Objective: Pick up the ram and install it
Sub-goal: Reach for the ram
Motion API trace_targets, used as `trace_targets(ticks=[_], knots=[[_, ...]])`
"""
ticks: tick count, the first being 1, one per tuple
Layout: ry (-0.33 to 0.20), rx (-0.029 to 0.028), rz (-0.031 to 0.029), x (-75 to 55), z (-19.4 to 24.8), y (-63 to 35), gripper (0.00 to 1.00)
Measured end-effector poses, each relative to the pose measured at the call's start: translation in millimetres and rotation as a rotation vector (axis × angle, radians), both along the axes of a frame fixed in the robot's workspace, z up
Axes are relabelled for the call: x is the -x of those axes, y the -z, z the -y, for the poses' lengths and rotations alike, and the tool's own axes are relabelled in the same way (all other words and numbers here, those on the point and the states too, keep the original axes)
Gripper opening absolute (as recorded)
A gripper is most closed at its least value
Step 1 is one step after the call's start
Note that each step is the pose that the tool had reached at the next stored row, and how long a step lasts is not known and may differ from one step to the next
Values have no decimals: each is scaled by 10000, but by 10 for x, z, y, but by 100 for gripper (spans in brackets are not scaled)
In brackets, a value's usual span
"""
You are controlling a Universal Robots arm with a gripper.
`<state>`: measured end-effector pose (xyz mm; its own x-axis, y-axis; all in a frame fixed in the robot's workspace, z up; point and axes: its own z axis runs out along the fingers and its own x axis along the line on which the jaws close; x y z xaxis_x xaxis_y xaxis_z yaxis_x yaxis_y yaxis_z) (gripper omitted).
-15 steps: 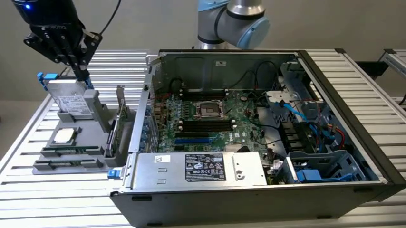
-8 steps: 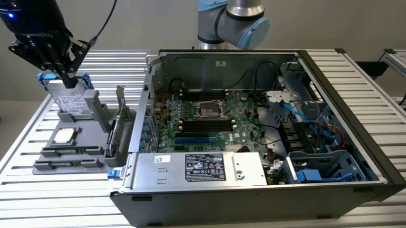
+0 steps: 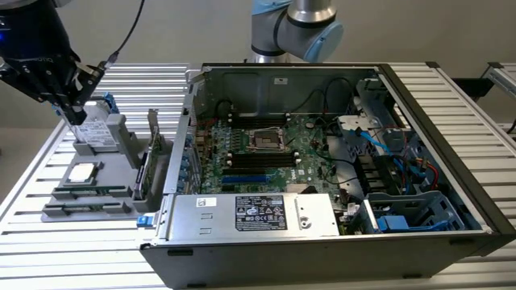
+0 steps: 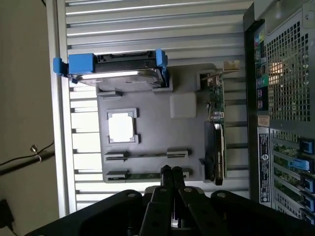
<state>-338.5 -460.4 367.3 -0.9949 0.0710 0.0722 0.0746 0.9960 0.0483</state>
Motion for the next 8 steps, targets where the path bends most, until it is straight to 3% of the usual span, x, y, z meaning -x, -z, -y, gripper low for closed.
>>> trace_targets(ticks=[3, 8], knots=[[-23, -2, -197, 5, 60, 47, 10], [-141, 1, -498, 17, 116, 125, 10]])
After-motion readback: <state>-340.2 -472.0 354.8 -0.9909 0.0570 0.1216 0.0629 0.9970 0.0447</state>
